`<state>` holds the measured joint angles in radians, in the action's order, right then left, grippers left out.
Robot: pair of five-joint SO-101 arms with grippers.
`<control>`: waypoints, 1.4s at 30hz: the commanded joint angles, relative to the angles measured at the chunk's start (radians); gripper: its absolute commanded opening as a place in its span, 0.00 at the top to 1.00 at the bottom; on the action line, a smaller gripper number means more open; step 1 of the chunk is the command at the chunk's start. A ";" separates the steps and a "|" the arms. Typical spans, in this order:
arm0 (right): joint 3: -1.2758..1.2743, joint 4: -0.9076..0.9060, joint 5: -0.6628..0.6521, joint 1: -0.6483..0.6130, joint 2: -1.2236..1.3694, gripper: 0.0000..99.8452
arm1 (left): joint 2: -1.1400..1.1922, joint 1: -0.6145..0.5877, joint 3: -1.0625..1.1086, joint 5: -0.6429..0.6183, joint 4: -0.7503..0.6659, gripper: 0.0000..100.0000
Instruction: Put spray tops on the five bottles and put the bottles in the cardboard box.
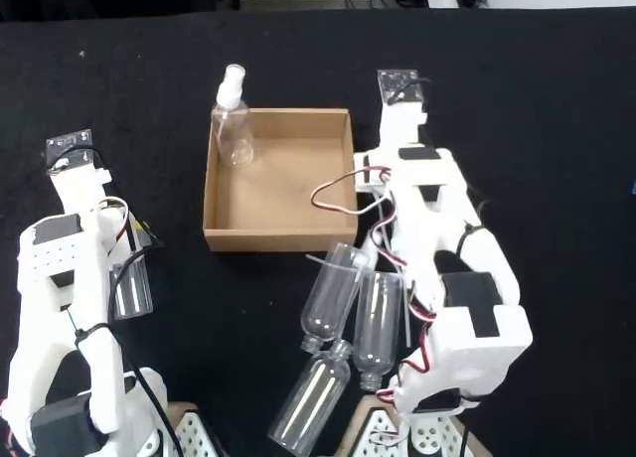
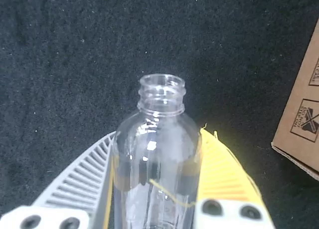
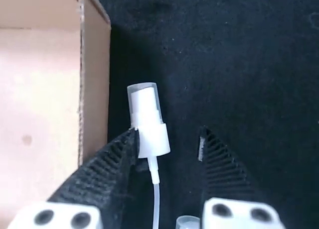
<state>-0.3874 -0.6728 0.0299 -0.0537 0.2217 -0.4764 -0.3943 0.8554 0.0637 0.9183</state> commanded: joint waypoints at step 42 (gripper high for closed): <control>0.285 -0.121 0.084 0.087 0.113 0.82 | -0.035 0.005 -0.013 -0.008 -0.011 0.95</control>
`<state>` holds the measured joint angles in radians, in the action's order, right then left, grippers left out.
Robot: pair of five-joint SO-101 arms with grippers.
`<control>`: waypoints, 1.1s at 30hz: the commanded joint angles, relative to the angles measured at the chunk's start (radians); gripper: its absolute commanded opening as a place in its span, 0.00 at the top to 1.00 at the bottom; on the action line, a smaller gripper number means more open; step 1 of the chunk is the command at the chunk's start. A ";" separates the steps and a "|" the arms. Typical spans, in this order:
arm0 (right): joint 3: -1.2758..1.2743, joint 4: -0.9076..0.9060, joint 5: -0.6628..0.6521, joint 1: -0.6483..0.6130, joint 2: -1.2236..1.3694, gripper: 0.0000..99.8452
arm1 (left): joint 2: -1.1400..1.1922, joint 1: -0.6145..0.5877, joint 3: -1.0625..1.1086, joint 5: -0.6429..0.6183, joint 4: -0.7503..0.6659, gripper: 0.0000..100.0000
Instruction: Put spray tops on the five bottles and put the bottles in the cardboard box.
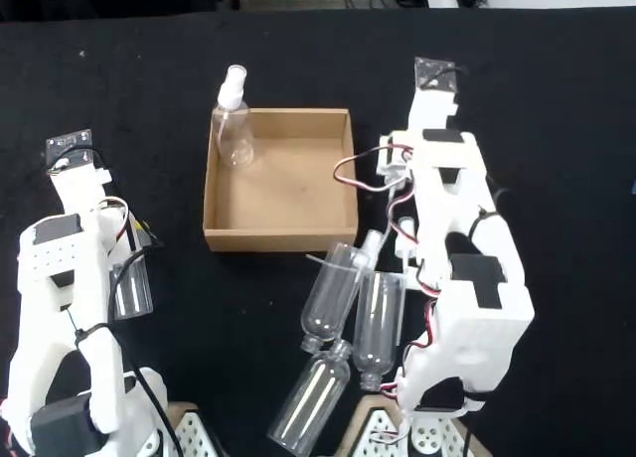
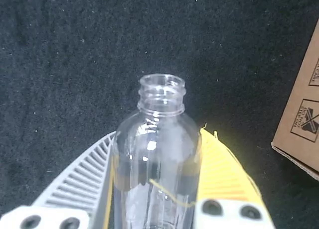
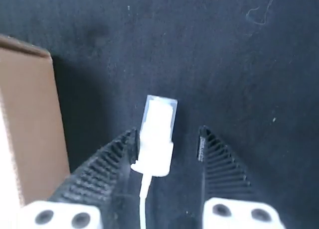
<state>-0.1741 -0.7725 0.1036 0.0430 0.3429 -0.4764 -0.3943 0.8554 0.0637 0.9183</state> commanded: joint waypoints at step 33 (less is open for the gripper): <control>0.208 -0.172 0.014 -0.029 0.108 0.84 | -0.043 0.004 0.004 -0.008 -0.014 0.95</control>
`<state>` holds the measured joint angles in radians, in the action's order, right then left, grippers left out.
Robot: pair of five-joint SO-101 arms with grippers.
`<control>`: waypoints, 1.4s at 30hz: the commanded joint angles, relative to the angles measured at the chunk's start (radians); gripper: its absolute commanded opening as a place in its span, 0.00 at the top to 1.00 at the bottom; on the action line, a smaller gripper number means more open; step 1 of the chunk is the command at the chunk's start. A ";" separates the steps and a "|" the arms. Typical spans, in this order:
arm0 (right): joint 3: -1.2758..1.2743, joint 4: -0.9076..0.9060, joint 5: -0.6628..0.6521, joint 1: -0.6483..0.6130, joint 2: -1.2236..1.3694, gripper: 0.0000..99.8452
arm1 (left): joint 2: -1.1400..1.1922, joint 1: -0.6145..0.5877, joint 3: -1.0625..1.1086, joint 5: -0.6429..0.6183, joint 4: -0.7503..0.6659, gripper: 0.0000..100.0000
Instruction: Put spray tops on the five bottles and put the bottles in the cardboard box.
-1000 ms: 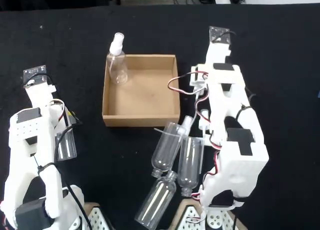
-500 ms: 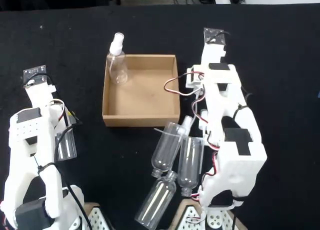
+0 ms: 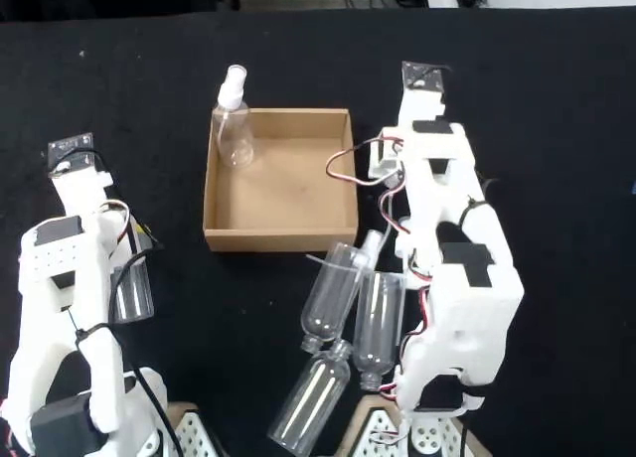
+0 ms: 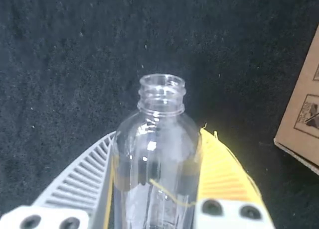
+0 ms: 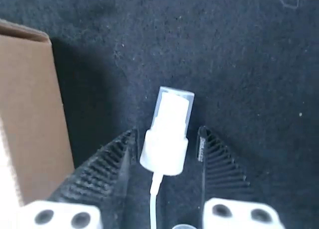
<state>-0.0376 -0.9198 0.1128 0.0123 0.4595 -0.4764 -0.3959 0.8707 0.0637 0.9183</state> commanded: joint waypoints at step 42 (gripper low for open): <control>0.104 -0.273 -0.862 0.822 -0.062 0.97 | -0.043 0.007 -0.005 -0.008 -0.012 0.95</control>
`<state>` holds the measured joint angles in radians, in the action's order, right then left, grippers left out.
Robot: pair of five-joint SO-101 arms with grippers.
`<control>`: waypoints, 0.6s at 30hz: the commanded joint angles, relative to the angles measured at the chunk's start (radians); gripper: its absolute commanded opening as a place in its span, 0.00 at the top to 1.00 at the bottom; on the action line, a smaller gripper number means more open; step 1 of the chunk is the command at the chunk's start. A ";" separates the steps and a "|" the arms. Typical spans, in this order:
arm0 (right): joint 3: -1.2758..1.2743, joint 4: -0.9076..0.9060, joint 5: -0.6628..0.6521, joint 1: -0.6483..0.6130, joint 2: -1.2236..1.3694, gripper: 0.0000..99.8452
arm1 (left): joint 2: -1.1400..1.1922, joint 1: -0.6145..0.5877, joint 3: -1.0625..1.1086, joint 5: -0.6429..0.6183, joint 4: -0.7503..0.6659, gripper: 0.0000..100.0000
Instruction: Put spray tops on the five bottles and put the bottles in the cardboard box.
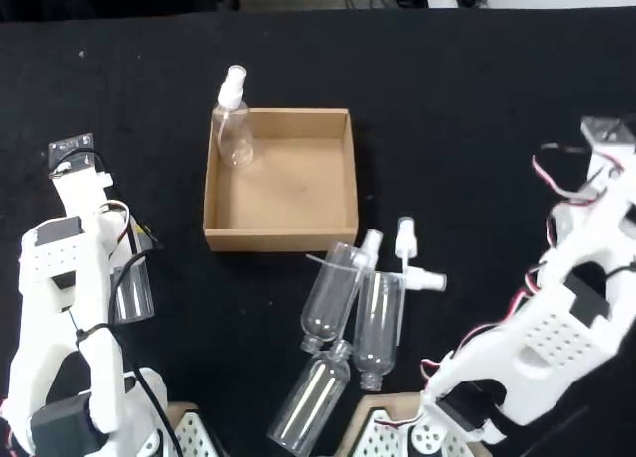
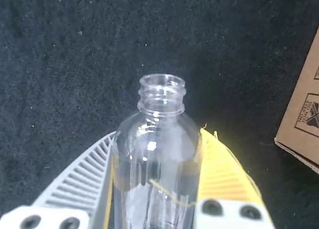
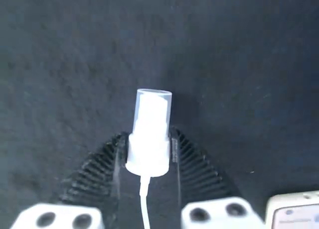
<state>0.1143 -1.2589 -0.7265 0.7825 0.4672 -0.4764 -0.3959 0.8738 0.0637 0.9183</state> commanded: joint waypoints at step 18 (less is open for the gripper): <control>-0.119 -0.017 -0.025 0.051 -0.064 0.80 | -0.040 0.007 -0.008 -0.008 -0.012 0.95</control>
<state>-0.0453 -1.2252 -0.7449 0.8516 0.4549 -0.4764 -0.3959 0.8738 0.0637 0.9183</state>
